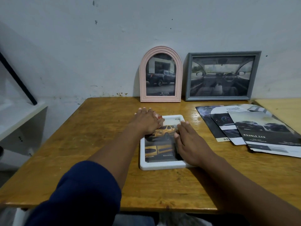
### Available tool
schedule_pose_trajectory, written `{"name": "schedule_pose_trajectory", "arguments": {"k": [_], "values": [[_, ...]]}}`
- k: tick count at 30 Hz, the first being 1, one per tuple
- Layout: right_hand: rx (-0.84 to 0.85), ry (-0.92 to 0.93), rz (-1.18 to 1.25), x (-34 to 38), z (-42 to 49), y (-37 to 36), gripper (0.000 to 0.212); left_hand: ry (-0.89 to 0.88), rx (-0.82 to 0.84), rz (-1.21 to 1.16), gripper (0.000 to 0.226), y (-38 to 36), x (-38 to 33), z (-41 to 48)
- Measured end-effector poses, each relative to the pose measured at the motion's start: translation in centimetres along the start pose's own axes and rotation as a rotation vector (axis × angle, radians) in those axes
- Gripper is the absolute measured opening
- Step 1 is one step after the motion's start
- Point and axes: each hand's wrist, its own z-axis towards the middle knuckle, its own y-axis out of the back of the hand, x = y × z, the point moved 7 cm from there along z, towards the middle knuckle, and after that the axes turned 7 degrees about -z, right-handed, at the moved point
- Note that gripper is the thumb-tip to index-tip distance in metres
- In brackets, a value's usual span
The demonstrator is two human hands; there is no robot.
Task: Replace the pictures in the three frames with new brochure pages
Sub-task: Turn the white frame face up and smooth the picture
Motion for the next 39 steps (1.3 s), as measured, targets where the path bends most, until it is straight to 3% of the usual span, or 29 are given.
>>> {"name": "schedule_pose_trajectory", "arguments": {"k": [7,11,13,15,19,22,28,33,39], "values": [[-0.143,0.008,0.091,0.3,-0.1,1.3,0.040,-0.184,0.055,0.019,0.064,-2.6,-6.0,2.3],[-0.288,-0.084,0.192,-1.0,-0.1,2.2,0.026,-0.146,0.140,-0.309,0.057,-1.8,-7.0,2.1],[-0.389,-0.132,0.107,-1.5,0.3,3.6,0.029,-0.109,0.045,-0.563,0.054,-0.2,-5.5,1.5],[-0.421,-0.101,-0.048,-1.2,1.8,5.0,0.041,-0.085,-0.101,-0.564,0.054,1.3,-3.4,0.3],[-0.069,0.153,-0.279,1.4,6.2,3.4,0.059,-0.032,-0.104,-0.289,0.063,0.5,0.7,-2.0],[0.129,0.237,-0.308,2.3,7.6,1.0,0.057,0.018,-0.056,-0.130,0.070,-1.4,2.2,-3.2],[0.010,0.028,-0.294,0.1,7.3,3.5,0.036,0.029,-0.029,0.022,0.069,-2.2,2.8,-3.5],[0.135,-0.179,-0.101,-3.0,4.6,8.1,0.025,0.006,-0.032,0.047,0.069,-1.7,2.6,-3.1],[0.286,-0.152,-0.185,-2.4,-3.5,9.0,0.021,0.003,-0.072,0.006,0.070,-1.2,2.9,-3.0]]}}
